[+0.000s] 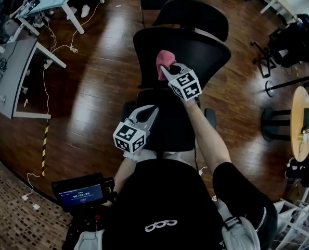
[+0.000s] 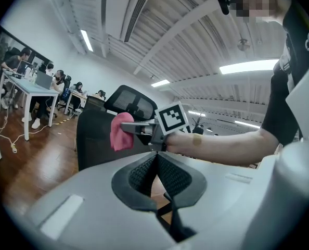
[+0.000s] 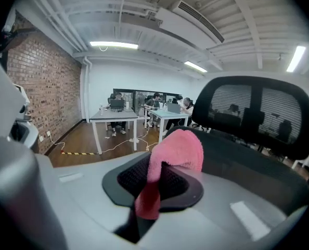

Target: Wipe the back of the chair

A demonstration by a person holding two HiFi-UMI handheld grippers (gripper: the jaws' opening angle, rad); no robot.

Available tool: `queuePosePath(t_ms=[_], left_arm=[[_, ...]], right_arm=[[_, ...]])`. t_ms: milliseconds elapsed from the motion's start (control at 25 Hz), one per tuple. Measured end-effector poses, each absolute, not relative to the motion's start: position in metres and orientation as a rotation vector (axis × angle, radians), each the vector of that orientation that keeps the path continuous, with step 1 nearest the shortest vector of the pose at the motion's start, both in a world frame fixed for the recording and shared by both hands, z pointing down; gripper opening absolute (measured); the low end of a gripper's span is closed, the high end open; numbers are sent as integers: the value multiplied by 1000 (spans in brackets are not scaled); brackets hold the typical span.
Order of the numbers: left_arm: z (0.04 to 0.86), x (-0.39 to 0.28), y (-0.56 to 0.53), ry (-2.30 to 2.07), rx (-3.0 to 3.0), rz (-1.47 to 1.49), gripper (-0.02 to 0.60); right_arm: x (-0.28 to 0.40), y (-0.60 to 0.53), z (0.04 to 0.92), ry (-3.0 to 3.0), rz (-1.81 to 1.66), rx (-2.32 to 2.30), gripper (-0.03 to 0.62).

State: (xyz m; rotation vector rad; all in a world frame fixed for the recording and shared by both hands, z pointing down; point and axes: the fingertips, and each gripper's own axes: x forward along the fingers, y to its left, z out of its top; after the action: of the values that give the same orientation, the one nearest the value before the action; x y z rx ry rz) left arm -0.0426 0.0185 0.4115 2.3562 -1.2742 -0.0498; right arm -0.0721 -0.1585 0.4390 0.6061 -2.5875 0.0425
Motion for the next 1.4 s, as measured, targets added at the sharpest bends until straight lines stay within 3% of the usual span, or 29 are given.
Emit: queuePosePath(t_ms=[400,680,1040,1400], left_arm=[[414,-78,-9,-1213,2368,-66,-8],[418,-104,-13,-1233,2352,-25,-8],[420,-97,-30,-1213,2352,13,-8],[418,-34,-45,-1137,2408,67,-8]], right_arm=[[-225,-220,446,-2603,-43,423,38],[-270,-234,474,-2589,-136,291,38],[-202,-301,481,-2500,-24,566,40],[-66,-339,488,-2468,99,820,40]])
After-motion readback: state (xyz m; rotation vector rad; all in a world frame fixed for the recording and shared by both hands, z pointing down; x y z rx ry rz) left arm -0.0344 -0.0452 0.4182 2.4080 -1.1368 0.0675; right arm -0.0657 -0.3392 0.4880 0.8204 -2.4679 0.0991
